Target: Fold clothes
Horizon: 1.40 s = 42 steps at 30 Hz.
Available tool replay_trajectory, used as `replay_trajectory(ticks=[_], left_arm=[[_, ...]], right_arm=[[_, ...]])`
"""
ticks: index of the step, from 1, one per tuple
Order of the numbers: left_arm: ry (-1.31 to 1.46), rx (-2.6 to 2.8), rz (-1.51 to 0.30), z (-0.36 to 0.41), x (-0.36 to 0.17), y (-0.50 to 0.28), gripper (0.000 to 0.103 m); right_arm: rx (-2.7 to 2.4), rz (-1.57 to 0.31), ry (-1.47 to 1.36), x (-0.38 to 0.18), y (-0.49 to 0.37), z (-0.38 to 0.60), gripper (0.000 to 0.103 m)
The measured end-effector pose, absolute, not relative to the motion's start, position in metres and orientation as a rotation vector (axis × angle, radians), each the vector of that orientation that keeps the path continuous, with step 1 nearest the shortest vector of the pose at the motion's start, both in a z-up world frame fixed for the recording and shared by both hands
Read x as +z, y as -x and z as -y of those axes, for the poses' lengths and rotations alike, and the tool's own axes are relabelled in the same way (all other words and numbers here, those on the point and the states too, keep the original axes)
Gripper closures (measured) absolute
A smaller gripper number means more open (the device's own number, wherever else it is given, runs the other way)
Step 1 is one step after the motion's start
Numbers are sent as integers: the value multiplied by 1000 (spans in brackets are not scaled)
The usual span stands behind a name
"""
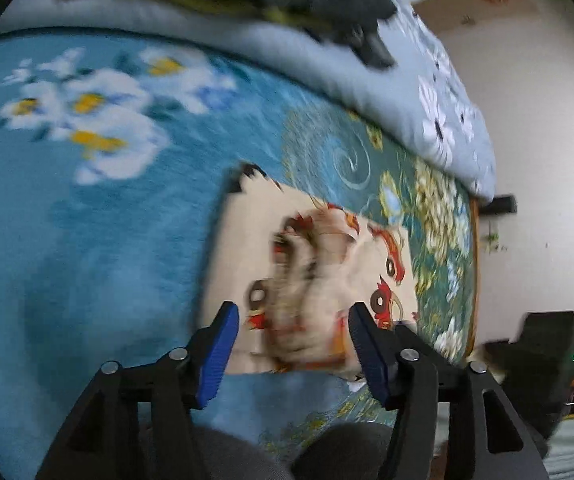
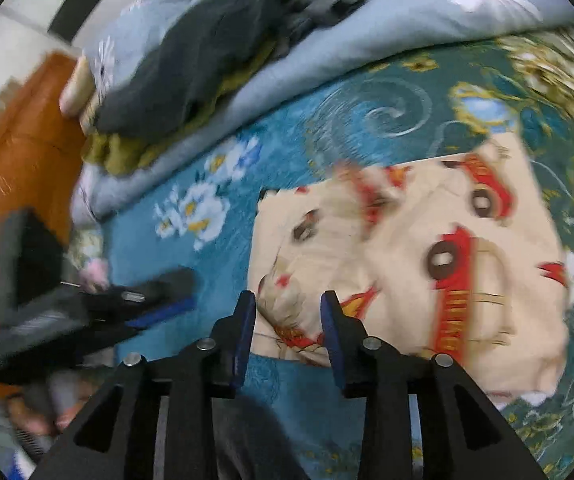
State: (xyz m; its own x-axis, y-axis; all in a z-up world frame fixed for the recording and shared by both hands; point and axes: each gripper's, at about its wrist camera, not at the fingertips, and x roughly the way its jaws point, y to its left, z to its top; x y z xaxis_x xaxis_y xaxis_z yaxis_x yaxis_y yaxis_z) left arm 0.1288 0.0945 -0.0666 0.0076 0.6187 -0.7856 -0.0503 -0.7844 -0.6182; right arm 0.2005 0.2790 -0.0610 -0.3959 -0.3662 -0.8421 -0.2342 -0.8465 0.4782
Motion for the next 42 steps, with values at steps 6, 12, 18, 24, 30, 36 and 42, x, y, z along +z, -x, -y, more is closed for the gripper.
replay_trajectory(ticks=[6, 12, 18, 24, 30, 36, 42], left_arm=[[1774, 1862, 487, -131, -64, -115, 41], [1814, 1863, 448, -157, -79, -103, 43], [1788, 1881, 370, -163, -76, -106, 88], [1872, 1935, 325, -142, -75, -107, 88], [1987, 1830, 363, -147, -97, -103, 47], [1991, 1821, 159, -170, -97, -108, 76], [1806, 1856, 157, -162, -53, -116, 90]], right_arm=[[-2550, 1038, -1650, -47, -226, -344, 65], [-2552, 1192, -1679, -61, -242, -376, 65], [-2542, 1222, -1686, -69, -248, -380, 65], [-2555, 1203, -1639, -64, -249, -379, 65], [-2542, 1221, -1638, -67, -251, -378, 65], [-2557, 1241, -1631, -61, -259, -382, 65], [-2596, 1209, -1613, -44, -262, -381, 65]])
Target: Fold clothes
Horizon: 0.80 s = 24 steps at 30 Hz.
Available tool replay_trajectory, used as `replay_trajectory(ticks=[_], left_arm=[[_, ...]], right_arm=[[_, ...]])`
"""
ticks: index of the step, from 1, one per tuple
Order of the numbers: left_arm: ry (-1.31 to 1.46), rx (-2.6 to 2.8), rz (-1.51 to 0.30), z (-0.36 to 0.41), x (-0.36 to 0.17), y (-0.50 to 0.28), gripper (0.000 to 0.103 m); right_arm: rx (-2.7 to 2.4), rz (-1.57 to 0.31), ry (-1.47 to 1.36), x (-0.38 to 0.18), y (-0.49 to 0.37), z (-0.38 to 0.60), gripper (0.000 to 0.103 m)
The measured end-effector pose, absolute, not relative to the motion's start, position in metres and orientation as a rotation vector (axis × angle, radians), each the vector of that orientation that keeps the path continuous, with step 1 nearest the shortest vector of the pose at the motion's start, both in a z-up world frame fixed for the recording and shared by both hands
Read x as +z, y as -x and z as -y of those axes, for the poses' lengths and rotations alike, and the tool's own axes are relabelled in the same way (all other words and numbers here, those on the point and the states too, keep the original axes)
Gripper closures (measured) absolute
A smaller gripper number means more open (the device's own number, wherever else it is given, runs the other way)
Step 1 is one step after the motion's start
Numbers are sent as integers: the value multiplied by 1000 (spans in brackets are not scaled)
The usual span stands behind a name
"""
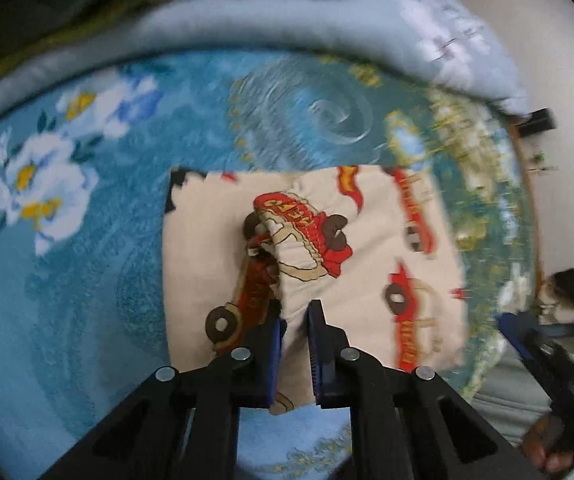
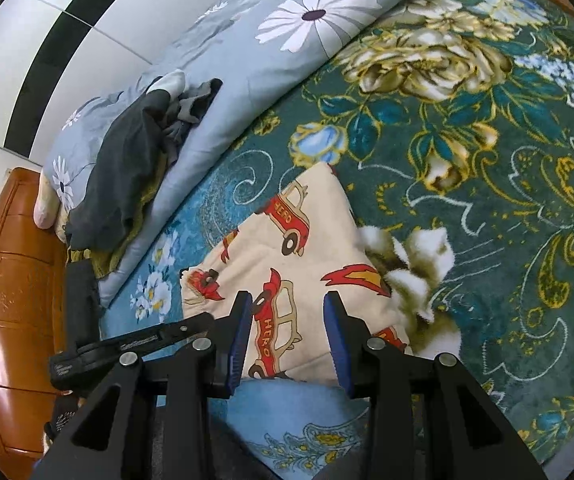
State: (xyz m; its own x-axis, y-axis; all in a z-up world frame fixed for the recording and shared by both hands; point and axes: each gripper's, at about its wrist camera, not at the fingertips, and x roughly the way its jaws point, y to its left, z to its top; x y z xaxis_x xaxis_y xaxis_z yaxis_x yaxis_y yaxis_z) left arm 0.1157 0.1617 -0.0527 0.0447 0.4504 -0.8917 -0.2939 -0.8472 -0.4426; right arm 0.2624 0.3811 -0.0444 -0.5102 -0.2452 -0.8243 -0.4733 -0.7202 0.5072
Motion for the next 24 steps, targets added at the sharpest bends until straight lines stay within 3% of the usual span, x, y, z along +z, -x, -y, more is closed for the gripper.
replay_trajectory(ticks=[4, 10, 12, 14, 15, 19, 22, 24], left_arm=[[1741, 1894, 107, -136, -34, -104, 90], [1935, 1808, 39, -123, -92, -94, 84], [1930, 1783, 65, -120, -95, -94, 75], [1905, 1785, 35, -117, -90, -94, 50], [1882, 1798, -4, -116, -87, -94, 47], [1823, 1777, -58, -115, -92, -90, 42], [1839, 1722, -7, -120, -105, -79, 42], [1855, 1687, 48, -120, -117, -74, 41]], right_arm=[[2393, -1072, 1466, -36, -261, -379, 65], [2379, -1066, 1588, -55, -240, -359, 65], [2322, -1011, 1672, -70, -233, -352, 65], [2270, -938, 1739, -81, -230, -348, 65], [2241, -892, 1779, -87, -229, -349, 65], [2290, -881, 1744, -81, -240, -362, 65], [2308, -944, 1698, -82, -246, -381, 52], [2270, -1000, 1725, -96, -243, -391, 52]])
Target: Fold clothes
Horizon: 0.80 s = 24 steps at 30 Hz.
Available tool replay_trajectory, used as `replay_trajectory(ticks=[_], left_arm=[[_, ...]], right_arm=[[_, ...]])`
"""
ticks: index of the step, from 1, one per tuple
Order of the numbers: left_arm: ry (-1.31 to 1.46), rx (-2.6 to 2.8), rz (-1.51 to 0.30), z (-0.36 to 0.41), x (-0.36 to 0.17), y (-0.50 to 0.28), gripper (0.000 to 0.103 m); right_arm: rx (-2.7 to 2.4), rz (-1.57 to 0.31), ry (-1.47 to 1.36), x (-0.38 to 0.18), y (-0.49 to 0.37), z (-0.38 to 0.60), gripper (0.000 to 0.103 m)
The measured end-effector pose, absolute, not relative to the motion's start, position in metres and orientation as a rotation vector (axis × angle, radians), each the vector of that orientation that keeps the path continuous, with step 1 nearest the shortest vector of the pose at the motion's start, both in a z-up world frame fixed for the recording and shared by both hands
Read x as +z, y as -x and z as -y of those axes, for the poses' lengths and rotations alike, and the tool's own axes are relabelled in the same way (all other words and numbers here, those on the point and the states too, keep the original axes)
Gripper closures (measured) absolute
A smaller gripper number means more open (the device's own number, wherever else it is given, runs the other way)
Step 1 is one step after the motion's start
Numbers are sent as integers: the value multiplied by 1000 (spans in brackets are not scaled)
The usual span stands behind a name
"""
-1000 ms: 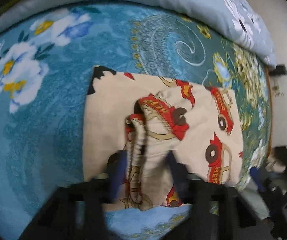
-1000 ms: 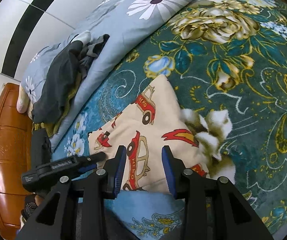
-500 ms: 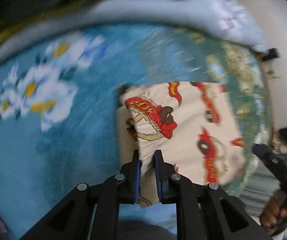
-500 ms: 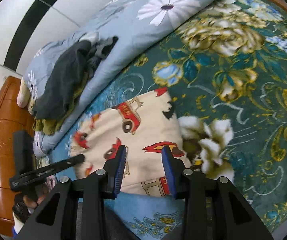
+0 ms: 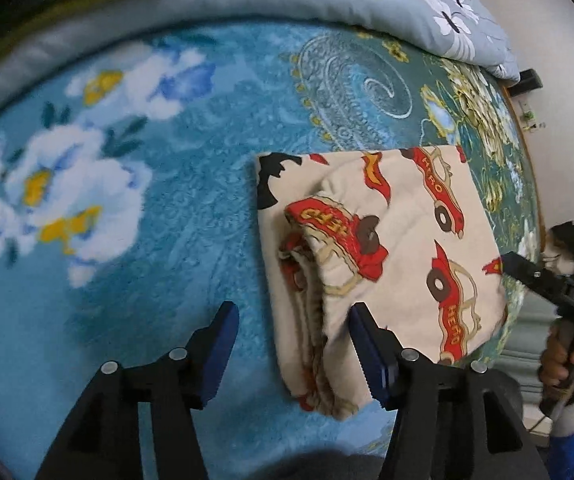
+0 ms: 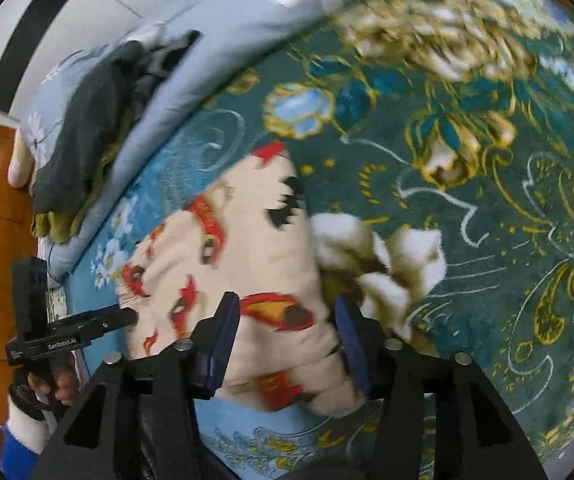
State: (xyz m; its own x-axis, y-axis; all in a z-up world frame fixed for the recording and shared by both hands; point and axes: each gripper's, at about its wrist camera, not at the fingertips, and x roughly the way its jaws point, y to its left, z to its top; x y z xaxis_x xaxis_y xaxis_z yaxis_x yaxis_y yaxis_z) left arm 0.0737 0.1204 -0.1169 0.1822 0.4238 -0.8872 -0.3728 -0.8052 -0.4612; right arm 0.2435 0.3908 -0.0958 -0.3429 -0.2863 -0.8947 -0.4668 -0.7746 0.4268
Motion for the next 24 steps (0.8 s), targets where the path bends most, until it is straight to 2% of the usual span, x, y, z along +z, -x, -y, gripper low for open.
replay_trajectory(ticks=[4, 7, 8, 9, 10, 11, 12, 14, 18, 24], left_arm=[[1845, 1673, 149, -118, -126, -66, 41], [1841, 1677, 155, -119, -126, -63, 42], [1839, 1678, 143, -122, -125, -63, 48], [1836, 1672, 137, -126, -124, -64, 59], [1843, 1664, 136, -131, -124, -66, 69], [1851, 1677, 111, -135, -122, -67, 73], [1845, 1699, 63, -139, -116, -73, 74], [1815, 1735, 1, -145, -103, -81, 78], [1687, 1795, 37, -135, -55, -87, 78], [1457, 1985, 136, -38, 58, -84, 78]], right_arm=[[2208, -1194, 1767, -127, -233, -404, 51], [2165, -1291, 1777, -142, -229, -405, 51], [2156, -1303, 1772, -143, -228, -406, 51], [2151, -1308, 1767, -143, -228, -406, 53], [2145, -1314, 1762, -141, -228, -405, 59], [2137, -1319, 1757, -139, -228, -404, 78], [2130, -1324, 1752, -136, -228, -403, 79], [2147, -1283, 1739, -123, -227, -396, 82], [2266, -1135, 1721, -71, -223, -376, 83], [2554, -858, 1656, 43, -193, -315, 84]])
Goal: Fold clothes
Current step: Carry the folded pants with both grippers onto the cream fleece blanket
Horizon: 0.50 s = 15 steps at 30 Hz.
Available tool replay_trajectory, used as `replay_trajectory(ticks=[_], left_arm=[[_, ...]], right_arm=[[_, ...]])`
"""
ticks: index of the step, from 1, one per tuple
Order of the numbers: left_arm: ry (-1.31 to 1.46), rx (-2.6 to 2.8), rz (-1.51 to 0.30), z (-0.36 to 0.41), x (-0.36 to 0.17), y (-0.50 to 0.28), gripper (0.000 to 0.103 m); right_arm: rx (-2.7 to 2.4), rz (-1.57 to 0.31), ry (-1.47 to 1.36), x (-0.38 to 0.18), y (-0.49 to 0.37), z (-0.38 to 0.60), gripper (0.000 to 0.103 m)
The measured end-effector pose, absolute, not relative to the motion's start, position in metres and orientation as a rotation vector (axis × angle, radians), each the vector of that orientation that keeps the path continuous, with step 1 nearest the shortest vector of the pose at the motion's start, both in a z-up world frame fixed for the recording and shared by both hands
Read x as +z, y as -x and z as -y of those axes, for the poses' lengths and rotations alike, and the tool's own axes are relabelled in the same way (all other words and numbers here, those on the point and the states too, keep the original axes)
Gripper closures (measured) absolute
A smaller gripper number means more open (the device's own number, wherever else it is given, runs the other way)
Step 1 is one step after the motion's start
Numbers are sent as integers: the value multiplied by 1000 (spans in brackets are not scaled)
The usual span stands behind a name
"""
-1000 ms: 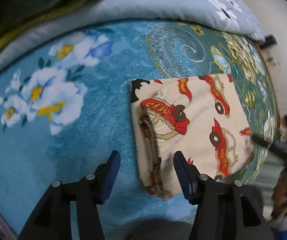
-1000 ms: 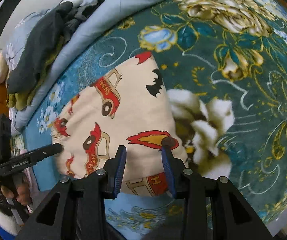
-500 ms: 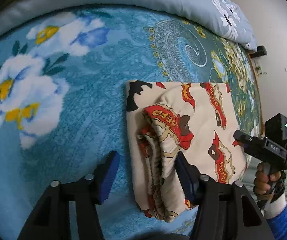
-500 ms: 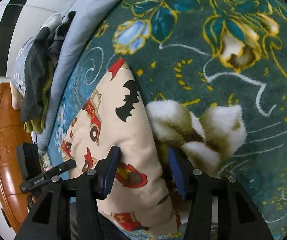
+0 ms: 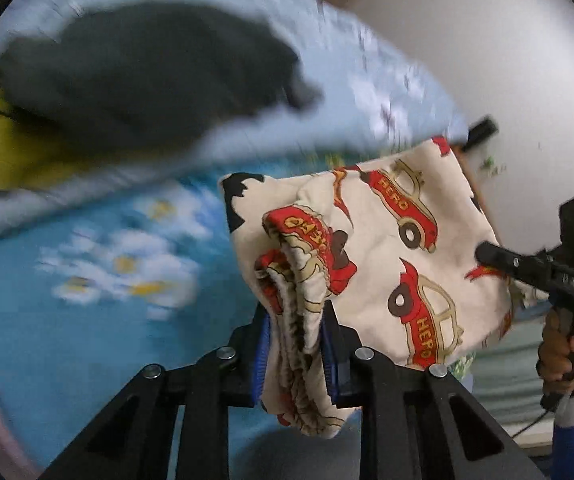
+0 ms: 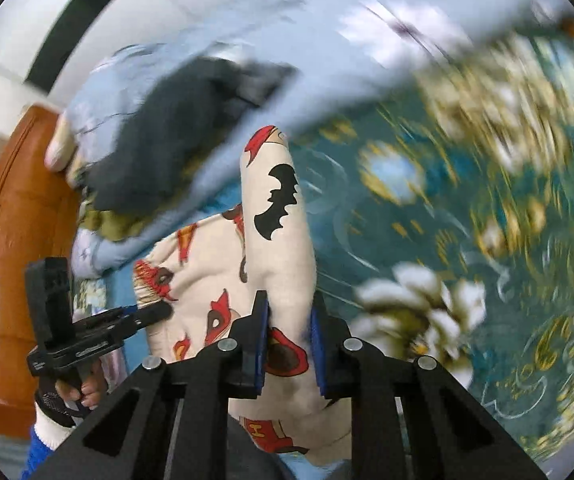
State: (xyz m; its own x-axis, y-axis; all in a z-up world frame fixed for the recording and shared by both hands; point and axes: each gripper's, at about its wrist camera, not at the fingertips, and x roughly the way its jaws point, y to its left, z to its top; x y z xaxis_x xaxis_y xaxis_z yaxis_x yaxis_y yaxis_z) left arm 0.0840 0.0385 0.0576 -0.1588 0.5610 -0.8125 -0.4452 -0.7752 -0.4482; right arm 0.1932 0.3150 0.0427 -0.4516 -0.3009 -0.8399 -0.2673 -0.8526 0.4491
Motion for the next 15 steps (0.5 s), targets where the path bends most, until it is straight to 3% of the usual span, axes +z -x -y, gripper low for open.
replay_trajectory(ticks=[7, 15], left_arm=[[1311, 2370, 167, 192, 158, -130, 78], [1451, 2590, 341, 389, 155, -203, 78]], right_arm=[[-2354, 626, -1307, 130, -139, -138, 84], [-1978, 438, -1298, 131, -115, 103, 84]])
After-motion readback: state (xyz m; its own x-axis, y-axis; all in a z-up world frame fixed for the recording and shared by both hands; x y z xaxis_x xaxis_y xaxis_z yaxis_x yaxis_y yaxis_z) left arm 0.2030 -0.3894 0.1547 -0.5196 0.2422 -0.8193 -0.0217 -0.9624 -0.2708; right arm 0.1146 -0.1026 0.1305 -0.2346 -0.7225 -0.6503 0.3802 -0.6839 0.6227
